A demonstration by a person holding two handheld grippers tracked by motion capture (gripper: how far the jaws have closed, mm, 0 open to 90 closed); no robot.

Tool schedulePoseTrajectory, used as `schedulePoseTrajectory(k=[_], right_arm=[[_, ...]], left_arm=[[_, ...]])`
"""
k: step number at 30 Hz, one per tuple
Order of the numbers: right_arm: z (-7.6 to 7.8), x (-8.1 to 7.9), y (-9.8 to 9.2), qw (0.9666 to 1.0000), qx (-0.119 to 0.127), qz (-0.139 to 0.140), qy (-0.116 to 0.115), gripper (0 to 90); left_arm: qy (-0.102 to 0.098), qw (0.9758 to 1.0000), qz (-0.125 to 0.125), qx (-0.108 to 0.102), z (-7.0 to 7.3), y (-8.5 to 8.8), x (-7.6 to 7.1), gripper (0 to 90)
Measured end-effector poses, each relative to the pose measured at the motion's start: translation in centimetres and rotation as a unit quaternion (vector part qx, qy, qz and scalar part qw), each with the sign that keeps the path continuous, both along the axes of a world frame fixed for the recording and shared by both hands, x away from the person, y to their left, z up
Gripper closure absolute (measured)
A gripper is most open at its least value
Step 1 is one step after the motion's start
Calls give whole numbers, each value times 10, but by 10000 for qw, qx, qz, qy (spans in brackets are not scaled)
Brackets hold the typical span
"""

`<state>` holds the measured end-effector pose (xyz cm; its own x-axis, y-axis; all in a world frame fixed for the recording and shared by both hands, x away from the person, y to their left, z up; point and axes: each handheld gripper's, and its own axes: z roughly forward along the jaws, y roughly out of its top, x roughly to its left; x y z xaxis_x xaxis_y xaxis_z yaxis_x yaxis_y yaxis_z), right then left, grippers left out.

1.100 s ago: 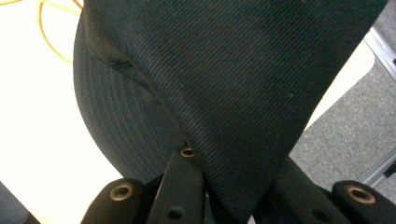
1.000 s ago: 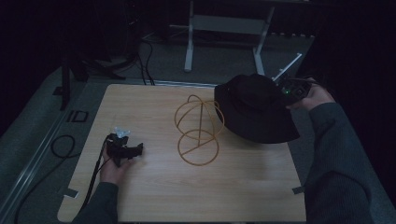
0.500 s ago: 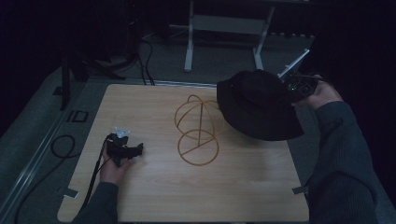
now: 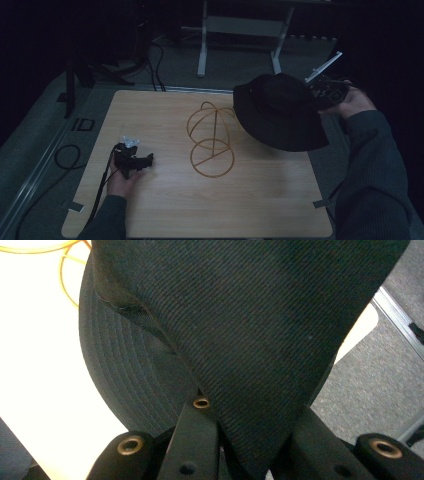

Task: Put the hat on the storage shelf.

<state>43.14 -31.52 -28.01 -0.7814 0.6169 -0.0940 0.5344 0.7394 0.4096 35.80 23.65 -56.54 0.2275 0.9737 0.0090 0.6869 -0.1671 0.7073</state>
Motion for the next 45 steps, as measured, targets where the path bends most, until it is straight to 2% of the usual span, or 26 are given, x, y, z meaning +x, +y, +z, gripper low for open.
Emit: schedulePoseTrajectory(k=[10, 23, 45], right_arm=[[4, -8, -5, 9999, 42, 161, -46, 866], [18, -20, -15, 9994, 150, 286, -141, 867], [33, -27, -8, 9975, 303, 609, -208, 867]], left_arm=[[5, 10000, -7, 6, 0, 0, 0, 137], [1, 10000, -19, 8, 0, 0, 0, 137], [-11, 10000, -23, 2, 0, 0, 0, 137]])
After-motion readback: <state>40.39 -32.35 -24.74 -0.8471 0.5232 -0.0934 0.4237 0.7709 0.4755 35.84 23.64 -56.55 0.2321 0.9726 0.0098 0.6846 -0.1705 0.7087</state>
